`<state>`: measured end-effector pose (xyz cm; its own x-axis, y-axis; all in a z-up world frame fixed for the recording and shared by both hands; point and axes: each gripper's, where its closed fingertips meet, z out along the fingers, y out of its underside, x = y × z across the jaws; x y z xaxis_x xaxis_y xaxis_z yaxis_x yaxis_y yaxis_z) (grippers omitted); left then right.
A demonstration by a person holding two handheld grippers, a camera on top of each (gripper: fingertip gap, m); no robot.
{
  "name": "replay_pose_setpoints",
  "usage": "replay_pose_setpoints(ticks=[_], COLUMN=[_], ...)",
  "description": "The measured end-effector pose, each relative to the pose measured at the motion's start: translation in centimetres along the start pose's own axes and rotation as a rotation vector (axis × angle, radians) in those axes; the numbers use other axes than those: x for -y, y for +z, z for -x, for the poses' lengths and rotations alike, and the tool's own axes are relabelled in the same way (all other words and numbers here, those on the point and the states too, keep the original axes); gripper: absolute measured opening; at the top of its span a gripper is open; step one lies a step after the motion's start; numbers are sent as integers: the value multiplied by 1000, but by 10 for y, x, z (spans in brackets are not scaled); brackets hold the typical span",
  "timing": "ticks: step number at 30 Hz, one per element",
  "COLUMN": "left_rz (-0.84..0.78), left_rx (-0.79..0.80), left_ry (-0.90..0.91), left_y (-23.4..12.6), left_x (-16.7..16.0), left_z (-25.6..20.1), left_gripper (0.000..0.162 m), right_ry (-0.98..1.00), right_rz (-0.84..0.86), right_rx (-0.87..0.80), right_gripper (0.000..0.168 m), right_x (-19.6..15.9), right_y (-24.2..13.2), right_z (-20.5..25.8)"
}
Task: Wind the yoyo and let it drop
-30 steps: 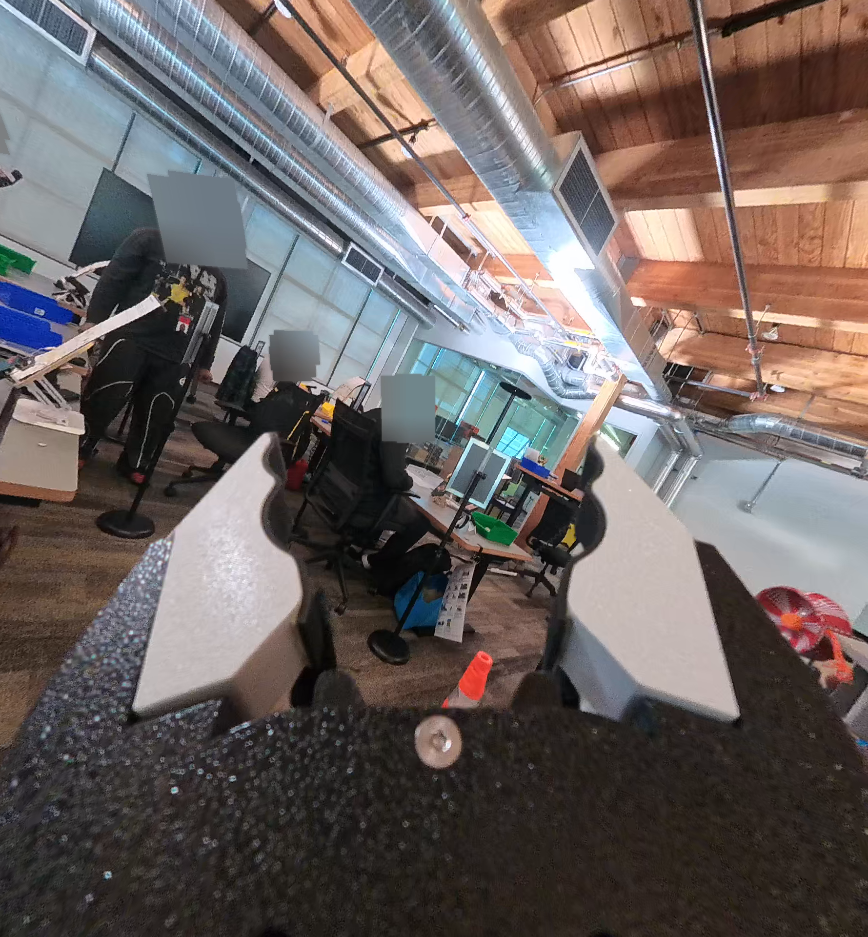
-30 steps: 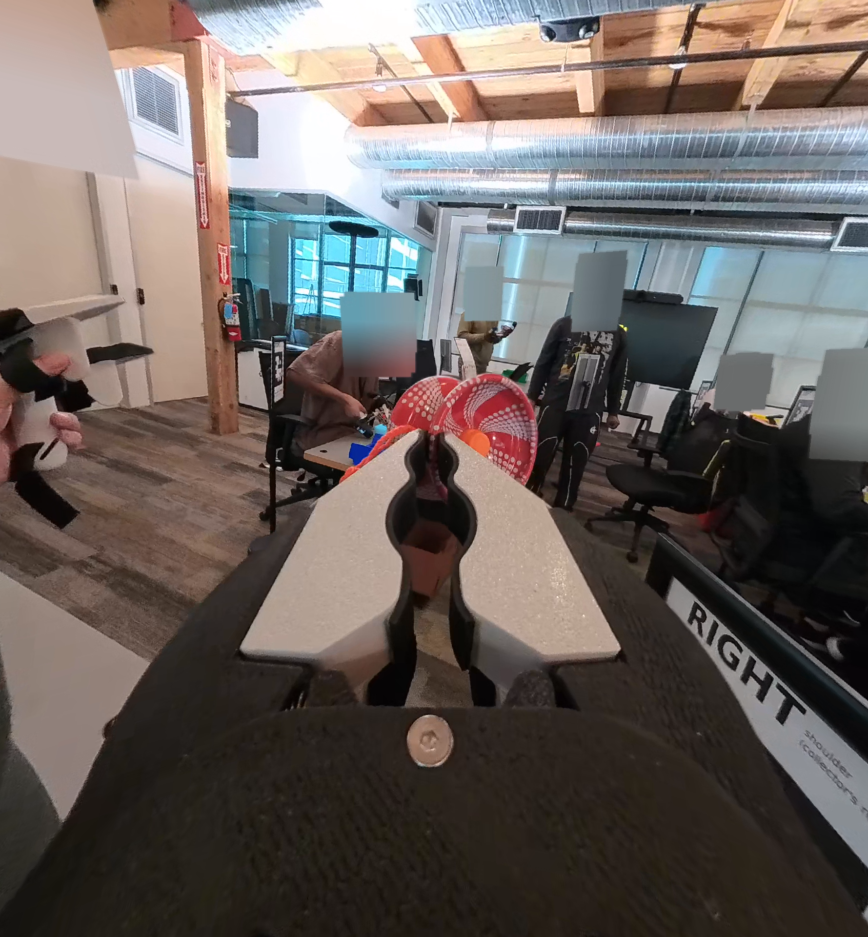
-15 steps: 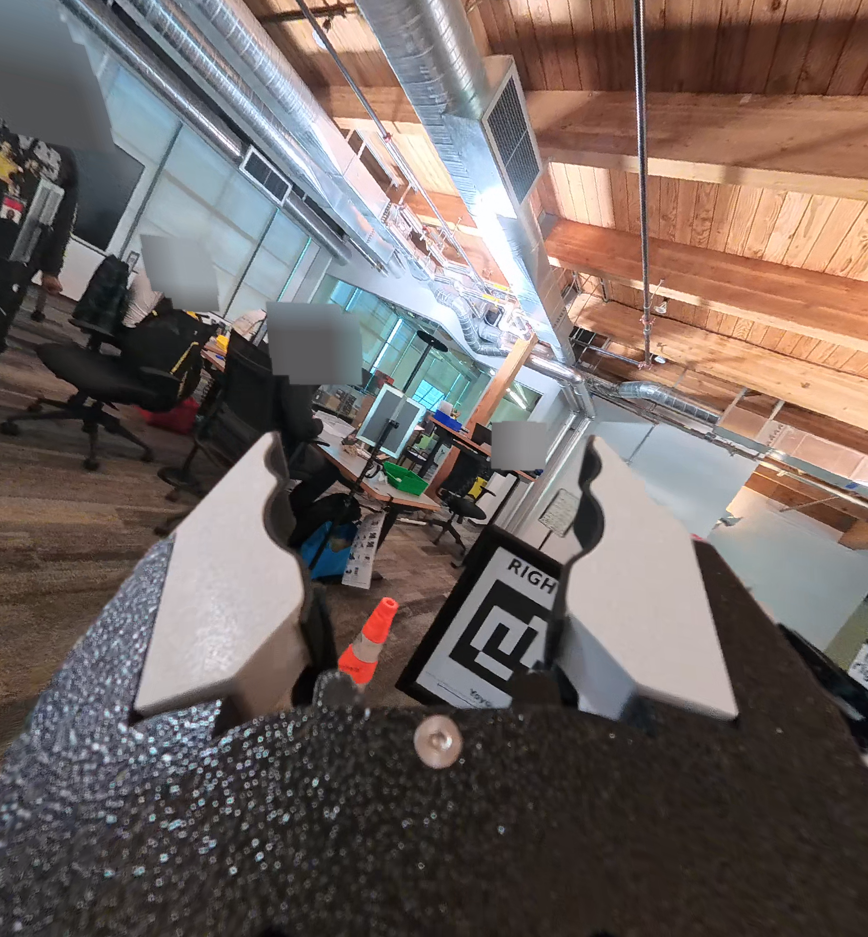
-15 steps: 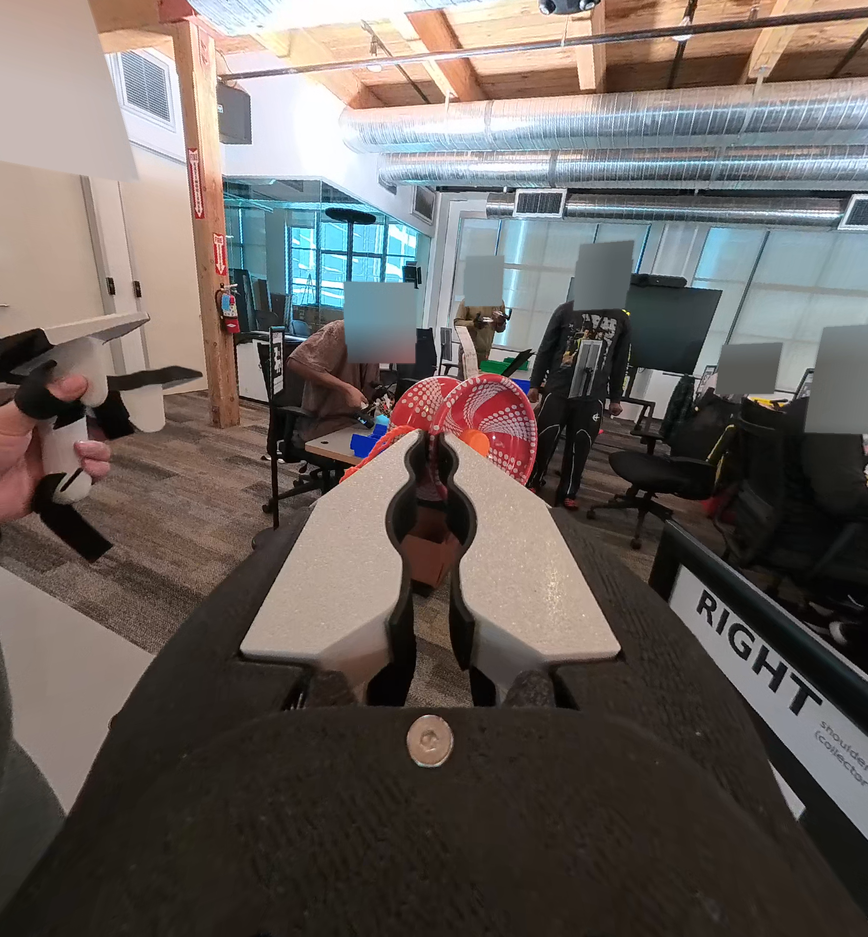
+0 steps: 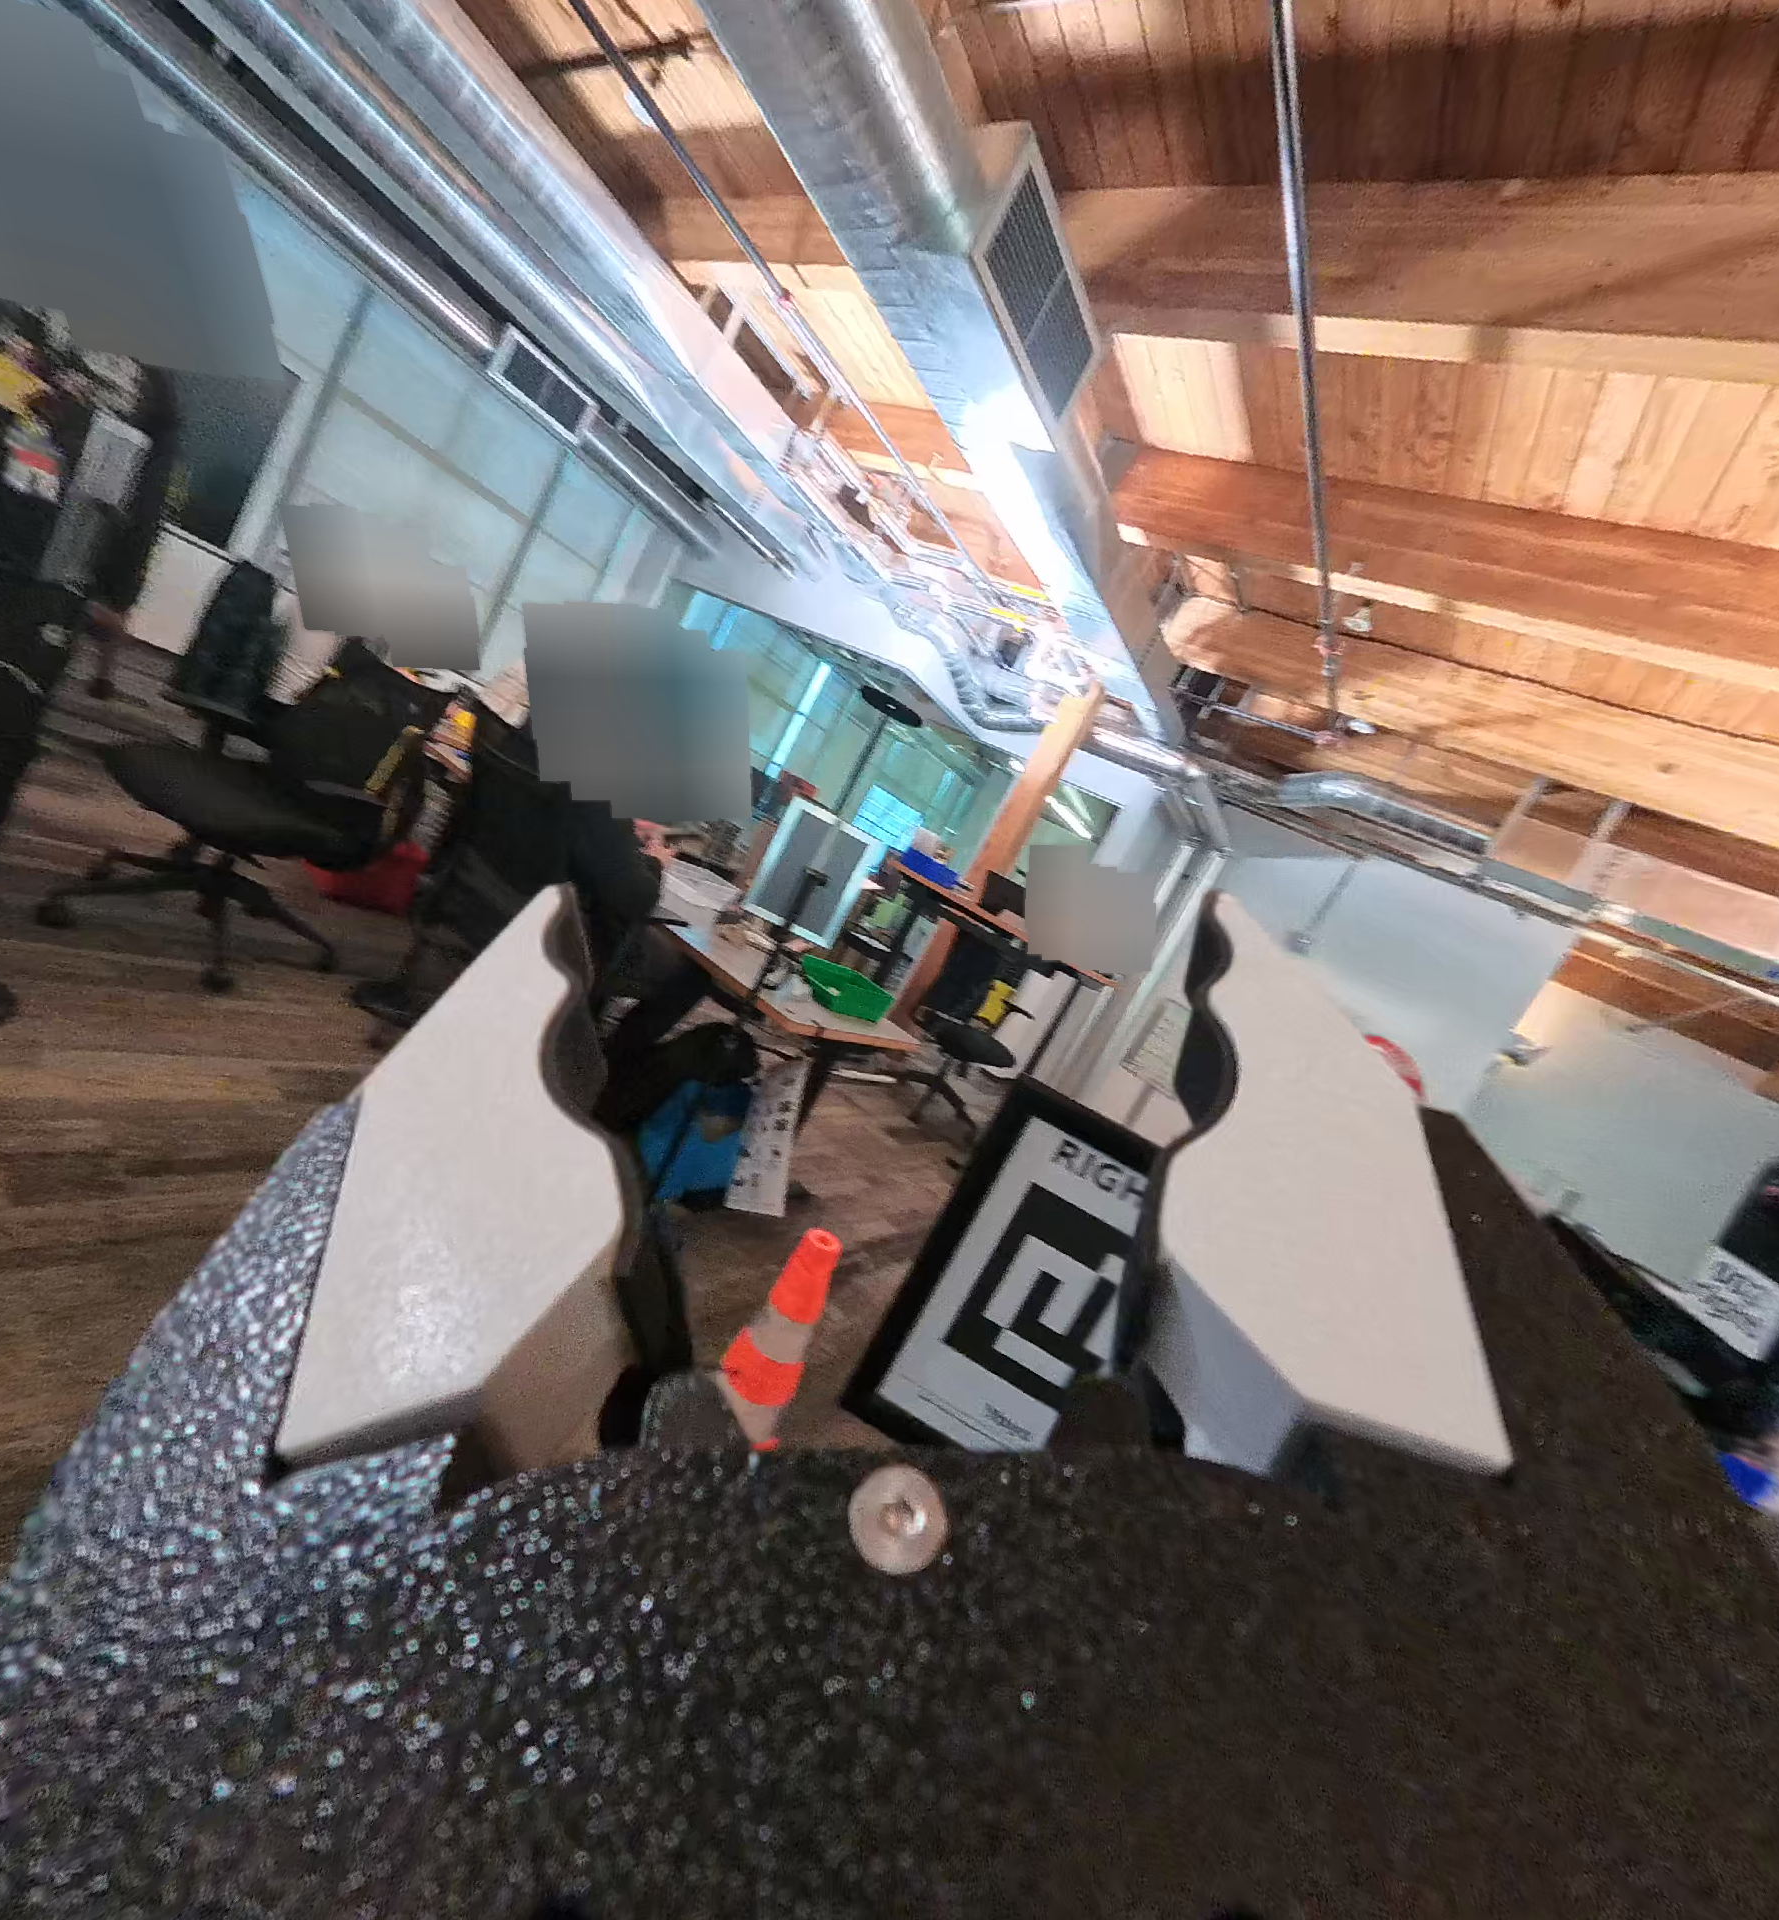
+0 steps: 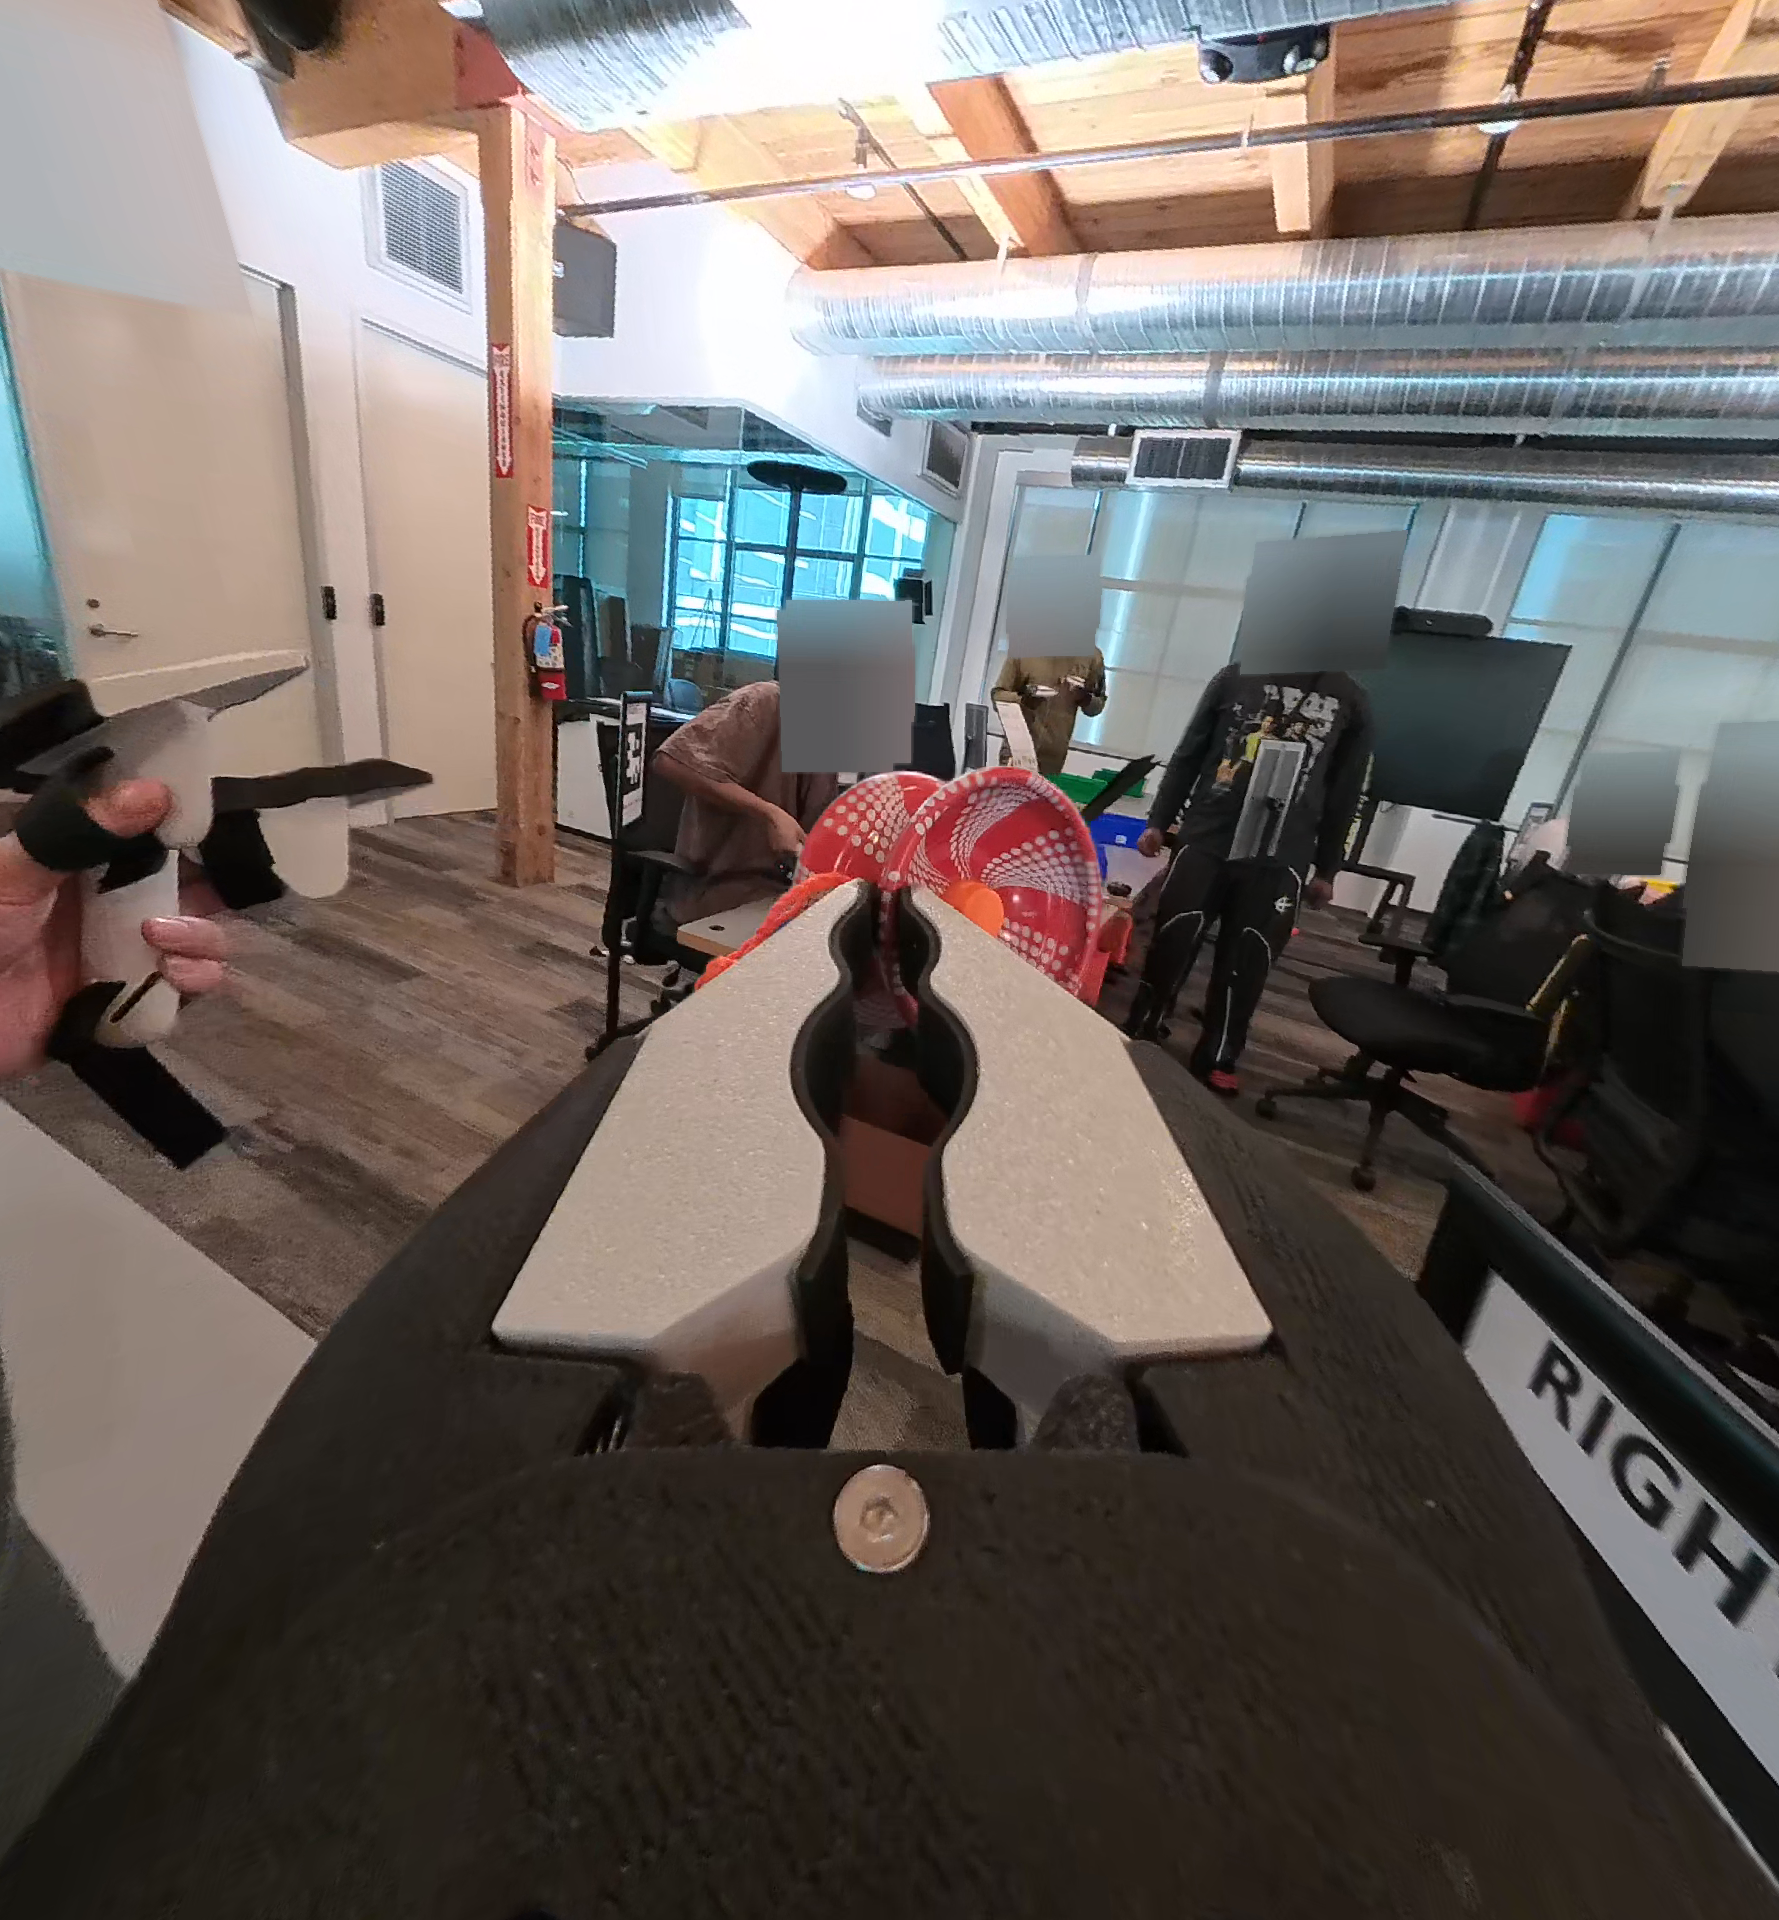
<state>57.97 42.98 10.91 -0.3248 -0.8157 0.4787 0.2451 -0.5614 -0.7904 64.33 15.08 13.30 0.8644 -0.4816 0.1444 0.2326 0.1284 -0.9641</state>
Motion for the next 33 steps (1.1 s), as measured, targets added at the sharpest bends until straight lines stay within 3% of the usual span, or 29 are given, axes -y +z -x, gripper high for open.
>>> replay_pose_setpoints(ticks=[1, 8, 15, 24, 33], left_rz=[-19, -397, -521, -571, -742], left_rx=[39, 325, 491, 511, 748], left_ry=[28, 92, 152, 165, 384], left_y=[-4, -100, -170, -189, -286], left_x=[7, 110, 140, 151, 224], left_z=[10, 75, 84, 79, 67], left_gripper=[112, 107, 107, 107, 105], right_ry=[-3, 8, 31, 35, 43], right_rz=[3, 13, -11, -9, -20], right_rx=[7, 15, 61, 130, 125], right_gripper=[2, 1, 1, 1, 1], right_x=[-1, -12, -14, -16, -18], right_y=[1, 13, 28, 43, 50], right_z=[-1, -15, -13, 1, -13])
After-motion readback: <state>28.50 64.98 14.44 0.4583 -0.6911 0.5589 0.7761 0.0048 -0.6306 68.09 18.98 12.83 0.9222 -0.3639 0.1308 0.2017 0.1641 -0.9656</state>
